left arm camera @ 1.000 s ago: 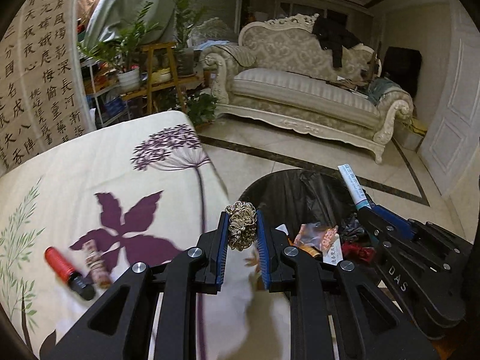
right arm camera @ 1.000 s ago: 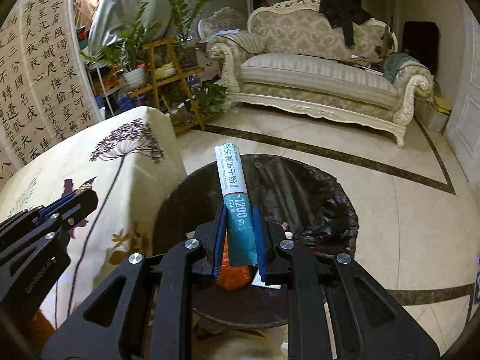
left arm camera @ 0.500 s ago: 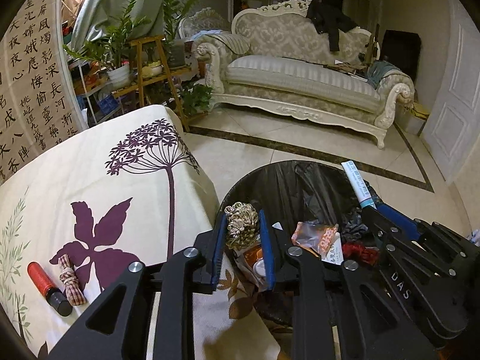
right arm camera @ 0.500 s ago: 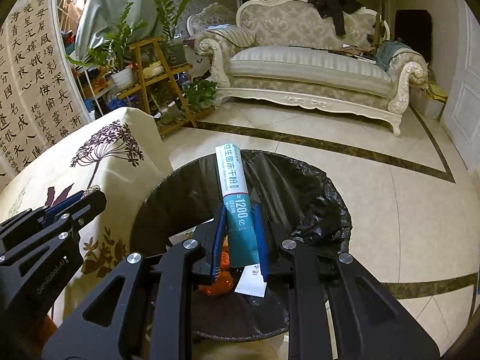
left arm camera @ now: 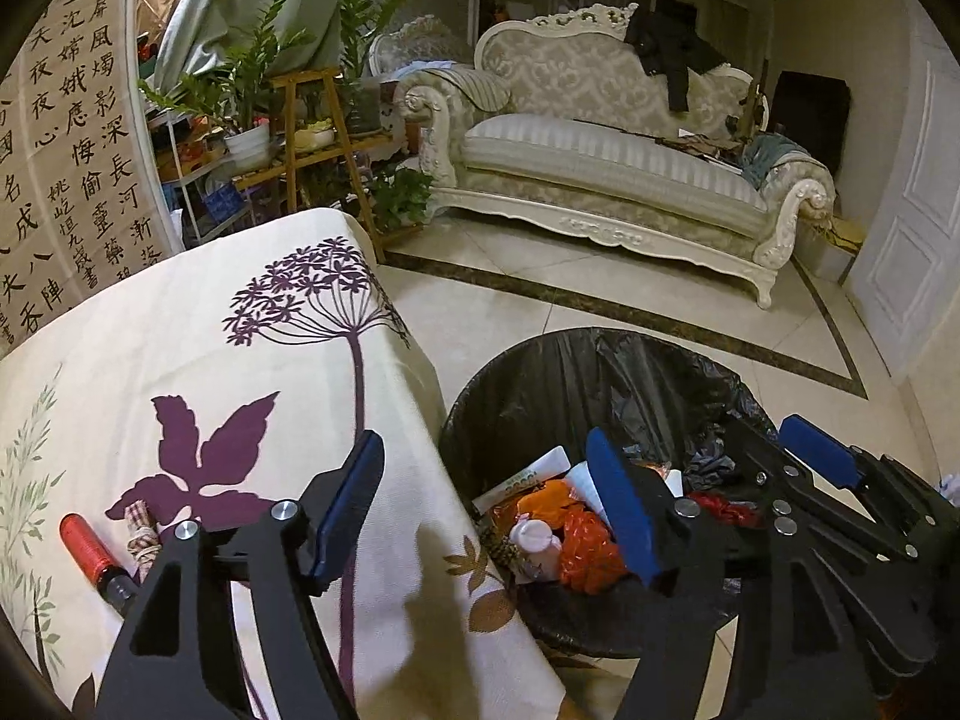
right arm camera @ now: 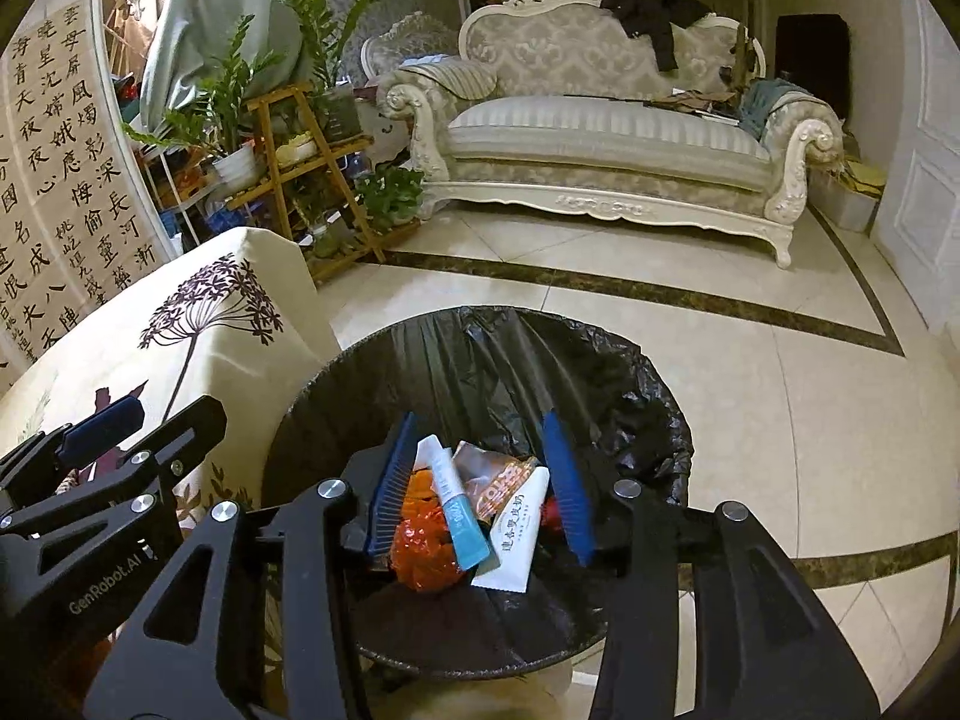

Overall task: Collect trash
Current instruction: 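Move both grippers back over the red can and twine bundle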

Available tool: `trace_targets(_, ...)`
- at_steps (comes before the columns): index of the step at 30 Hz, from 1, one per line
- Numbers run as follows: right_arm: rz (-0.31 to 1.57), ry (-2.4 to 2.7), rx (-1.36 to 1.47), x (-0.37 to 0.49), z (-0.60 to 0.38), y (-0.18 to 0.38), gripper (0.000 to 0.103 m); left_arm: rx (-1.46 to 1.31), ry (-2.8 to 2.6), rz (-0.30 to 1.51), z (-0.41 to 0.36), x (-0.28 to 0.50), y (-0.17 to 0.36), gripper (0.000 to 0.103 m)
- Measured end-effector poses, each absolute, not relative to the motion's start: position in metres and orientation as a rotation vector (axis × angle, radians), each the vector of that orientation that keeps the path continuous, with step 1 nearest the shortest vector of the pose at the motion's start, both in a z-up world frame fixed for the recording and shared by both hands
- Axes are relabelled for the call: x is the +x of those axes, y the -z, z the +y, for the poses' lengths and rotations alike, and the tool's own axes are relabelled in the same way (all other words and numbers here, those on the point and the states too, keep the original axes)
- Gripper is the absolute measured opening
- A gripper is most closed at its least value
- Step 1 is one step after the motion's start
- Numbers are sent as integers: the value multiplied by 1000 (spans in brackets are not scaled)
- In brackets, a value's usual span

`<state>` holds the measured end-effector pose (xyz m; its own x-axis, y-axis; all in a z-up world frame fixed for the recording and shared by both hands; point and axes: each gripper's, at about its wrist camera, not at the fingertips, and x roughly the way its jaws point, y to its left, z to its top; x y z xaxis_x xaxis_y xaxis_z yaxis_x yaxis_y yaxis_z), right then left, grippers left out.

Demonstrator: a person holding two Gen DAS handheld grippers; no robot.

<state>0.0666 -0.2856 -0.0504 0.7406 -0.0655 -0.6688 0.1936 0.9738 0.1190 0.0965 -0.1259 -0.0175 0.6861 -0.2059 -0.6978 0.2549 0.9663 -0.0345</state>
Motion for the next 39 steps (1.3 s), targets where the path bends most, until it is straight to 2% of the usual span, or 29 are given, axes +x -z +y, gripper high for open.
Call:
trace_targets(3, 720, 145, 180, 65, -282, 48, 50, 60, 252, 770, -122, 95, 15, 72)
trace_targets(11, 708, 138, 178, 58, -272, 41, 55, 45, 226, 767, -104, 88, 10, 72)
trace_targets(26, 711, -61, 133, 53, -191, 32, 56, 8, -66, 776, -1, 67, 12, 72)
trace_targets(39, 740, -124, 102, 52, -157, 34, 56, -67, -128, 898, 54, 68, 37, 72)
